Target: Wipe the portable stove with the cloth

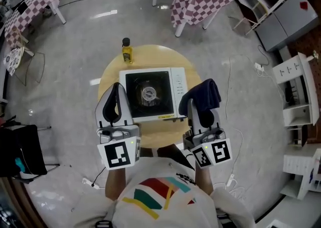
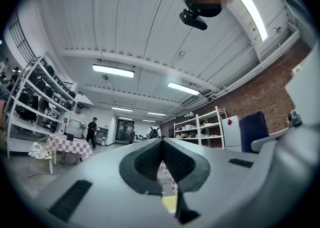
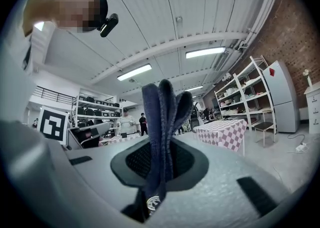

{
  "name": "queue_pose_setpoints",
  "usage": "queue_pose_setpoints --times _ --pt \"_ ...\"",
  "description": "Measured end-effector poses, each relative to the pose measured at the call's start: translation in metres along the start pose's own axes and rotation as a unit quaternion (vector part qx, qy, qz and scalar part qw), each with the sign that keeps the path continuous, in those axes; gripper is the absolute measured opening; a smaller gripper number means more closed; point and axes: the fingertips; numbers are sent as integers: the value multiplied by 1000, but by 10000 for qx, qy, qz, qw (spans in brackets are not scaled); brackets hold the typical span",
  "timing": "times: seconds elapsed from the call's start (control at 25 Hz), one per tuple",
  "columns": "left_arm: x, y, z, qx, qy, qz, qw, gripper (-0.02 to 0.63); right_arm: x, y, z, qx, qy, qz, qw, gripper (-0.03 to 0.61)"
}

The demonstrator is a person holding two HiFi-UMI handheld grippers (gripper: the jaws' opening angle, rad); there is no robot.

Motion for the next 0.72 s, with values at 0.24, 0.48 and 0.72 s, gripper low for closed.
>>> queue_pose_setpoints --times 0.24,0.48,0.72 --pt "8 -24 1 -61 -62 72 9999 5 4 -28 -20 53 38 85 9999 32" --pt "8 -29 -3 -196 -148 83 9997 5 18 -45 -32 35 394 486 9980 32" --pt "7 -29 -10 -311 -229 122 9992 5 26 -56 -61 484 1692 895 9803 32"
Point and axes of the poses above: the fingertips, and each gripper's own axes: y backward along the fingers, z to its left, x out of its underside, and after that the axes turned 2 degrees about x, right-handed
